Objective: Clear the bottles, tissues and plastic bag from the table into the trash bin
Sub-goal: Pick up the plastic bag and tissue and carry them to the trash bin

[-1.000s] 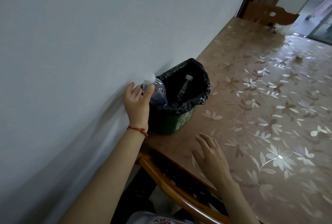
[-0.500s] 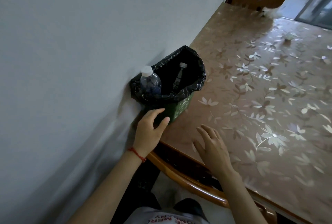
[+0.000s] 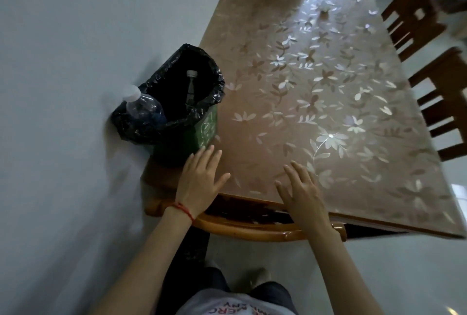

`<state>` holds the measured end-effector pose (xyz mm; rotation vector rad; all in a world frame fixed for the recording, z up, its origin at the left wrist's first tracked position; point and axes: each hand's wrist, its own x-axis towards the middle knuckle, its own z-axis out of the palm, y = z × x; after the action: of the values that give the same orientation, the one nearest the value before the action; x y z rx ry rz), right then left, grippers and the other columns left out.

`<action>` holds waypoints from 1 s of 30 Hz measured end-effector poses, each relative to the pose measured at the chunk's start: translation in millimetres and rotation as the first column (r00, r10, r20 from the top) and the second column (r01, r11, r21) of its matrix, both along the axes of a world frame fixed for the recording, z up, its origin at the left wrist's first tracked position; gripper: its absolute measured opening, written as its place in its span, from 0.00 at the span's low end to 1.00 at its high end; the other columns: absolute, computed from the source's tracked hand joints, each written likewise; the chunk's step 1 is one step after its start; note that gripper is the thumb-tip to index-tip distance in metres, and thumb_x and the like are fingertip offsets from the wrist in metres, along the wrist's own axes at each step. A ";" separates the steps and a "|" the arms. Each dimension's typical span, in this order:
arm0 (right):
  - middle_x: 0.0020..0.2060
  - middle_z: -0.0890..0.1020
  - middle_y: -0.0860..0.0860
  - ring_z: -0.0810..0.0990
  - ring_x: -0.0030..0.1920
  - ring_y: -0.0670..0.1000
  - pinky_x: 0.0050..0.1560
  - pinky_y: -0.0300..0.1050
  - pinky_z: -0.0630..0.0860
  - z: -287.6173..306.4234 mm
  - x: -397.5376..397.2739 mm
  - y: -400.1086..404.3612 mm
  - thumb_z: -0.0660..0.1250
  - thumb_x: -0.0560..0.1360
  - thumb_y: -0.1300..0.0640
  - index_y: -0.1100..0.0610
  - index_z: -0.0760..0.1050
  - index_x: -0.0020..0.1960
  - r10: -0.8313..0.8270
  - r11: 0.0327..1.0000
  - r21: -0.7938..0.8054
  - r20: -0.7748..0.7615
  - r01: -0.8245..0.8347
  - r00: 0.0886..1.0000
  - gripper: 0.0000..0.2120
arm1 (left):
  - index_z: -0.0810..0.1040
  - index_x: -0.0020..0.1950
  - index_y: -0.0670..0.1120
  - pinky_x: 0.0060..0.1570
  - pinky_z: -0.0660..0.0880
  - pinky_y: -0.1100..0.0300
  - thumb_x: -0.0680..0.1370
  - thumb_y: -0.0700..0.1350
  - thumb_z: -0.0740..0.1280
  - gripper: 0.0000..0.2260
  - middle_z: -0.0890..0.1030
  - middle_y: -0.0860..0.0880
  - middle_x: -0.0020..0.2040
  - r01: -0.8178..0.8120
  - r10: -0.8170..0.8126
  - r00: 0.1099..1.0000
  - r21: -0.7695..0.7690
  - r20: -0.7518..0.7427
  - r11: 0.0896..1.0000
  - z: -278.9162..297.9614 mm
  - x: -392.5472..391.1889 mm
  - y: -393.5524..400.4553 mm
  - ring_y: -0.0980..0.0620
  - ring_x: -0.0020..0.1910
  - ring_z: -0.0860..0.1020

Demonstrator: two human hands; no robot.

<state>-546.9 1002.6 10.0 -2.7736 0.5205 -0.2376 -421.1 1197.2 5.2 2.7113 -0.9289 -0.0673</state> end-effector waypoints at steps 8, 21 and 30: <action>0.58 0.79 0.61 0.77 0.59 0.60 0.56 0.56 0.75 3.3 -74.8 -59.8 0.53 0.74 0.45 0.62 0.74 0.60 -0.251 0.966 -0.059 0.005 0.251 0.968 0.25 | 0.70 0.66 0.40 0.63 0.65 0.42 0.76 0.54 0.63 0.24 0.73 0.39 0.65 0.173 -0.175 0.984 0.043 0.027 0.984 3.4 -30.0 -76.1 0.39 0.66 0.69; 0.54 0.80 0.62 0.79 0.54 0.61 0.51 0.55 0.76 -1.8 -244.4 -123.1 0.55 0.73 0.46 0.64 0.76 0.57 -0.736 0.675 -0.025 0.032 0.737 0.676 0.25 | 0.72 0.64 0.40 0.60 0.70 0.42 0.78 0.60 0.44 0.30 0.76 0.40 0.63 0.646 -0.649 0.760 0.080 0.025 0.759 2.3 -122.6 -243.7 0.40 0.63 0.73; 0.52 0.81 0.63 0.79 0.54 0.63 0.52 0.58 0.76 -11.6 -321.5 -105.9 0.64 0.70 0.52 0.66 0.77 0.55 -0.957 0.290 0.009 0.032 0.957 0.289 0.20 | 0.73 0.64 0.41 0.63 0.65 0.43 0.75 0.58 0.53 0.27 0.75 0.40 0.64 0.888 -0.889 0.457 0.034 0.019 0.458 4.6 -193.9 -336.2 0.40 0.64 0.71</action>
<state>-868.4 896.7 -1.6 -2.0091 2.1634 -0.5244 -614.9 861.0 9.7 1.8852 -2.2703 -0.2331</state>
